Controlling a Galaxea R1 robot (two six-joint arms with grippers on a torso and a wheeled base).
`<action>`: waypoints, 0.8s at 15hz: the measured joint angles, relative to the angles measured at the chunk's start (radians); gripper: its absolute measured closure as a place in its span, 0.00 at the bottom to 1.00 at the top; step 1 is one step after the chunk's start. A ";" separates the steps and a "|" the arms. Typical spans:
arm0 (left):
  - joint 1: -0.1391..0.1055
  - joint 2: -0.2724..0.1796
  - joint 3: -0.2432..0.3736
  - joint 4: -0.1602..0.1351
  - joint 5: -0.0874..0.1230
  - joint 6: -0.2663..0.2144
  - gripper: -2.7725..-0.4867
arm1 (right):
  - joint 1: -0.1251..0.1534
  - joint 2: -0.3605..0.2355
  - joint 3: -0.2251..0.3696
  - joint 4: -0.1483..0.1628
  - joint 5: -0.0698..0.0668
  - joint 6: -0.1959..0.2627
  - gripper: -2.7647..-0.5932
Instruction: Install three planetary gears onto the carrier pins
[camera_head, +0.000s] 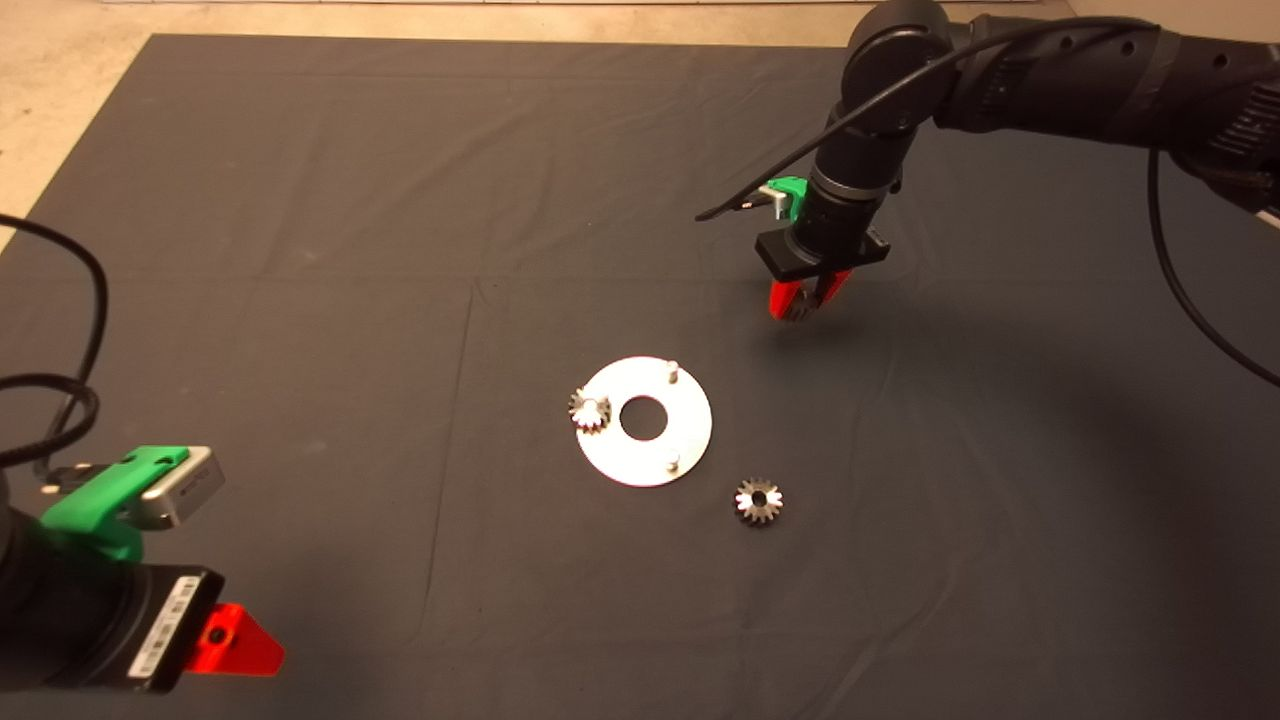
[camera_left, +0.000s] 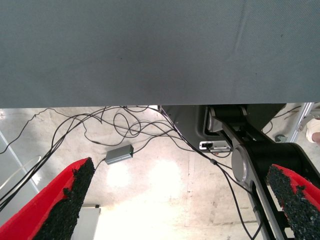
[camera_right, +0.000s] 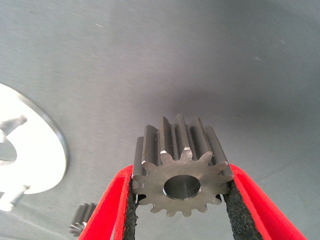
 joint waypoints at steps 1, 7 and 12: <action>0.000 0.000 0.000 0.000 0.000 0.000 0.11 | 0.002 0.015 -0.005 0.000 -0.001 0.001 0.78; 0.000 0.003 0.000 0.000 0.000 0.000 0.11 | 0.003 0.155 -0.073 0.016 0.009 0.001 0.79; 0.000 0.003 0.000 0.000 0.000 0.000 0.11 | 0.003 0.205 -0.099 0.016 -0.002 0.000 0.79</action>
